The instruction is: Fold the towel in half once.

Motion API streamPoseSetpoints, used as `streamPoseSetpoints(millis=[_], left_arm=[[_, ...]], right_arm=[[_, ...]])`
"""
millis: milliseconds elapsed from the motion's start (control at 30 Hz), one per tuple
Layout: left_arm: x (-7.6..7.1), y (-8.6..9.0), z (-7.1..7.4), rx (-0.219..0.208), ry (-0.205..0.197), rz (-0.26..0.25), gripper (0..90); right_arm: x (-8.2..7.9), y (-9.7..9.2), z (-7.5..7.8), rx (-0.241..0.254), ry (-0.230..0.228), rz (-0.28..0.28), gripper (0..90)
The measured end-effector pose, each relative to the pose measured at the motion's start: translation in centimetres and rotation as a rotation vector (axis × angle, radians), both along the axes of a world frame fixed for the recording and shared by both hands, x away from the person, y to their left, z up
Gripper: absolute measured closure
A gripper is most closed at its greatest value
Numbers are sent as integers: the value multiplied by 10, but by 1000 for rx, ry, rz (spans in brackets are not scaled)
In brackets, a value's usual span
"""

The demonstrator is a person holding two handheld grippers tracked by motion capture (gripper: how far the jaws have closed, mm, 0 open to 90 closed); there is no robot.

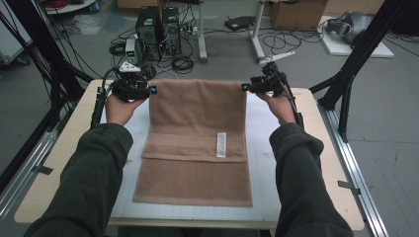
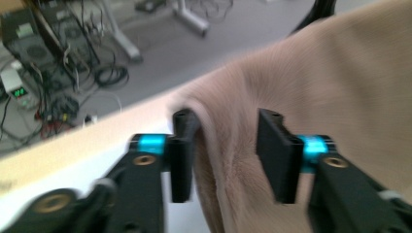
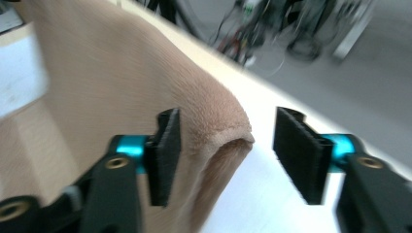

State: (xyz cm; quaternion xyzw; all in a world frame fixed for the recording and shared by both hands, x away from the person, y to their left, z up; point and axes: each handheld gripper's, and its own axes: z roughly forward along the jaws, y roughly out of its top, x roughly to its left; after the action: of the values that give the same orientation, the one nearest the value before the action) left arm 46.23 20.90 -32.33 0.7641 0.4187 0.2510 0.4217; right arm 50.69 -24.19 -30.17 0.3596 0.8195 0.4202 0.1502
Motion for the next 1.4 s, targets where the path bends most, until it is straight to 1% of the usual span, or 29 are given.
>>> streamPoseSetpoints(millis=[33, 100, 133, 167, 200, 233, 333, 367, 400, 433, 467, 500, 533, 600, 667, 733, 767, 800, 867, 933, 1000, 1033, 1100, 1133, 1167, 1233, 1267, 1333, 1400], left_arm=[[-4, 2, -5, -2, -2, -3, 532], [-11, 6, -16, -6, 15, -8, 519], [-15, 8, -21, 0, 25, -7, 504], [-20, 10, -25, -2, 23, -11, 494], [-25, 12, -30, -6, 23, -11, 494], [-30, 14, -34, 1, 30, -11, 492], [-46, 17, -44, 5, 35, -22, 481], [-52, 18, -48, 1, 33, -29, 478], [-58, 17, -52, 12, 31, -37, 480], [-63, 16, -55, 27, 47, -45, 482], [-69, 16, -60, 24, 49, -54, 480], [-75, 14, -63, 31, 48, -66, 482], [-80, 13, -67, 41, 49, -77, 485], [-90, 12, -74, 33, 55, -93, 484], [-100, 11, -80, 45, 57, -119, 485], [-108, 12, -86, 27, 66, -133, 485], [-111, 13, -89, 30, 75, -143, 489], [-114, 13, -92, 33, 81, -151, 497], [-119, 15, -98, 20, 92, -160, 517], [-120, 16, -105, 30, 126, -173, 518], [-121, 15, -109, 26, 132, -195, 535], [-121, 14, -112, 29, 136, -203, 551], [-121, 12, -117, 47, 151, -212, 606], [-120, 12, -119, 56, 158, -218, 620], [-121, 11, -120, 58, 152, -218, 635], [-120, 11, -120, 47, 150, -204, 698], [-120, 11, -120, 44, 151, -199, 720], [-120, 11, -120, 42, 145, -196, 794], [-119, 9, -119, 43, 141, -192, 841]], right_arm=[[-3, -1, -8, -7, -6, 1, 412], [-9, -3, -25, -18, 10, 7, 398], [-12, -3, -32, -29, 32, 2, 372], [-17, -4, -38, -35, 44, 2, 369], [-21, -4, -43, -41, 42, 16, 364], [-25, -3, -47, -65, 54, 22, 345], [-41, 2, -53, -91, 43, 65, 344], [-48, 4, -55, -88, 36, 76, 352], [-54, 6, -56, -83, 24, 94, 355], [-60, 8, -58, -88, 25, 103, 353], [-66, 9, -60, -81, 17, 115, 367], [-72, 11, -62, -82, 20, 135, 371], [-78, 13, -65, -93, 13, 145, 376], [-90, 14, -70, -82, -4, 170, 404], [-99, 15, -76, -76, 1, 181, 404], [-106, 15, -84, -75, 16, 193, 409], [-108, 15, -87, -77, 21, 201, 417], [-111, 15, -91, -67, 31, 209, 438], [-116, 14, -98, -58, 35, 214, 453], [-121, 16, -108, -64, 57, 236, 472], [-125, 17, -116, -72, 66, 255, 510], [-127, 18, -119, -72, 75, 258, 516], [-129, 20, -125, -89, 79, 261, 548], [-129, 21, -127, -89, 83, 265, 562], [-129, 22, -129, -95, 91, 266, 587], [-128, 25, -136, -138, 100, 279, 647], [-127, 25, -137, -124, 95, 282, 693], [-126, 24, -137, -125, 95, 281, 752], [-124, 23, -136, -128, 92, 286, 813]])
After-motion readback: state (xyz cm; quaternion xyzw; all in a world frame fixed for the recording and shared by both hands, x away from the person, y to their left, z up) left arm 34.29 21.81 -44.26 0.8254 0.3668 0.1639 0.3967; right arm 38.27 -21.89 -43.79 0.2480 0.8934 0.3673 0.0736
